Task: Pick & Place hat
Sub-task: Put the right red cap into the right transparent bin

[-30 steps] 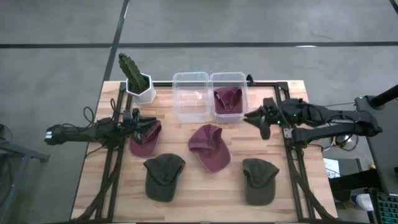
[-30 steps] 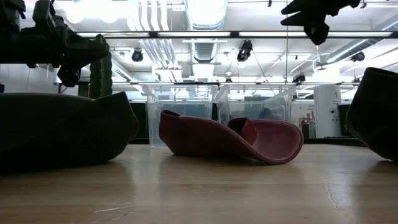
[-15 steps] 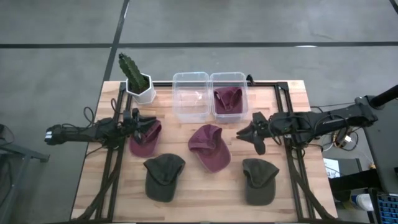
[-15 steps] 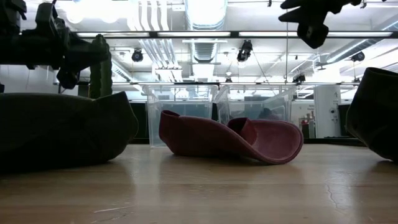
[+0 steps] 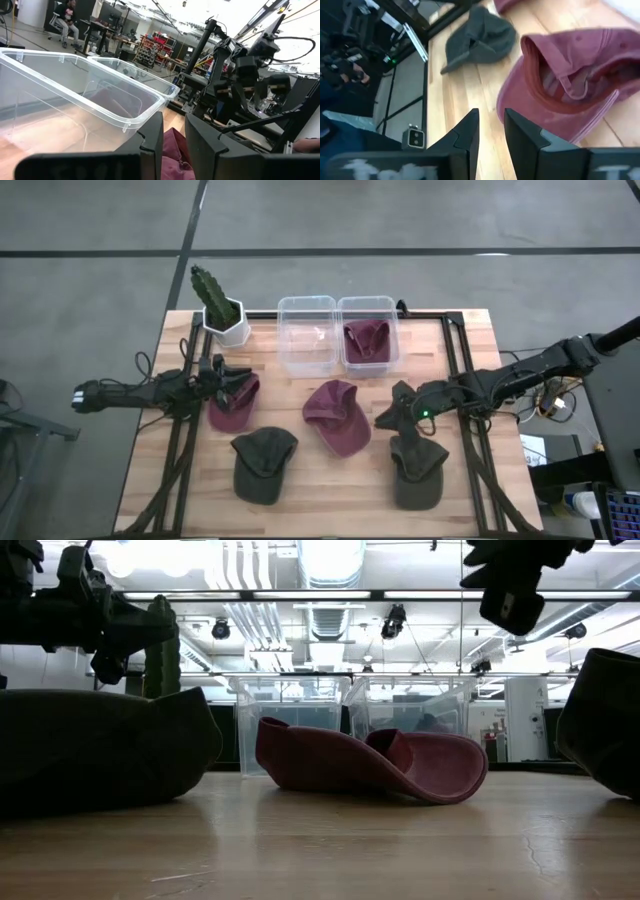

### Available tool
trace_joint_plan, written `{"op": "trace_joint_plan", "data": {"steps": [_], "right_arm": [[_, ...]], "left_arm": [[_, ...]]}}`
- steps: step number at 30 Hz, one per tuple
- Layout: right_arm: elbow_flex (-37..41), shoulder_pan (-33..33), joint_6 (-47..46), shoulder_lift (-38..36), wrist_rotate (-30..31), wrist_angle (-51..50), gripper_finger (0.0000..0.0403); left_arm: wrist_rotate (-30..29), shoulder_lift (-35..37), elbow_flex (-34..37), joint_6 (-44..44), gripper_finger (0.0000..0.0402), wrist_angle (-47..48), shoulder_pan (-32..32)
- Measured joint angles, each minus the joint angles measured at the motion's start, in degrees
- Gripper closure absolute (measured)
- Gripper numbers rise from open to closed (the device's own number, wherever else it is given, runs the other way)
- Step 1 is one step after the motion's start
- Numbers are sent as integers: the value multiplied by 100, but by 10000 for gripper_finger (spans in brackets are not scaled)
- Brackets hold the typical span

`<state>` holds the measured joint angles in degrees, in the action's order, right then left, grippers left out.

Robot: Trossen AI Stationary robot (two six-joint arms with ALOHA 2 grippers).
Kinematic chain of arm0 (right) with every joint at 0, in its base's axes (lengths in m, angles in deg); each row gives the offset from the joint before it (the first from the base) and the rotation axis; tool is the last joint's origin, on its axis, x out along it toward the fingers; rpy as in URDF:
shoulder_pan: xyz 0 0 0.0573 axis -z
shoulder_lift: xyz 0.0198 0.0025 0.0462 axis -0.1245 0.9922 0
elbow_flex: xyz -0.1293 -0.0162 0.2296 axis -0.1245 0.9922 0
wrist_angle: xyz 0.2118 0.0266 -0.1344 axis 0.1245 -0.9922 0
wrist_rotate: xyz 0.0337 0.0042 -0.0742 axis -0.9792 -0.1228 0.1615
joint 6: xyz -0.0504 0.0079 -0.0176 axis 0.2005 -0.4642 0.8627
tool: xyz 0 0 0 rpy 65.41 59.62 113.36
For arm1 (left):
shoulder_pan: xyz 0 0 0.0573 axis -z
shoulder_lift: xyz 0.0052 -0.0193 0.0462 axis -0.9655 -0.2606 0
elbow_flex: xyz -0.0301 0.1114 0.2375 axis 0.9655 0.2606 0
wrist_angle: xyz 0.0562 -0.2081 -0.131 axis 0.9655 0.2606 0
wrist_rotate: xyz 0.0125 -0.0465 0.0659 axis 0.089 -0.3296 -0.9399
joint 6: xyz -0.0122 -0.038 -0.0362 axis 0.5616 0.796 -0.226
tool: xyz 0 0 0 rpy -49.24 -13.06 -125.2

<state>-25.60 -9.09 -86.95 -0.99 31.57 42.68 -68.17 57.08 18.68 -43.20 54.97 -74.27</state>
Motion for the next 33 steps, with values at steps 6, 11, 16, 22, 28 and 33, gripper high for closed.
{"op": "trace_joint_plan", "data": {"steps": [6,11,16,22,28,33], "right_arm": [[0,-75,-281,430,-6,5,333],[0,-66,-288,809,0,-16,333],[0,-62,-339,1120,43,-114,327],[0,31,-697,1374,91,-156,308],[-1,104,-955,1376,56,-406,266],[-2,231,-1092,1373,50,-552,223]], "left_arm": [[2,0,0,31,328,172,0],[2,0,0,86,328,361,0],[2,0,0,142,328,389,-1],[2,0,0,153,328,512,-2],[2,0,0,151,328,516,-2],[2,-18,0,153,328,555,0]]}}
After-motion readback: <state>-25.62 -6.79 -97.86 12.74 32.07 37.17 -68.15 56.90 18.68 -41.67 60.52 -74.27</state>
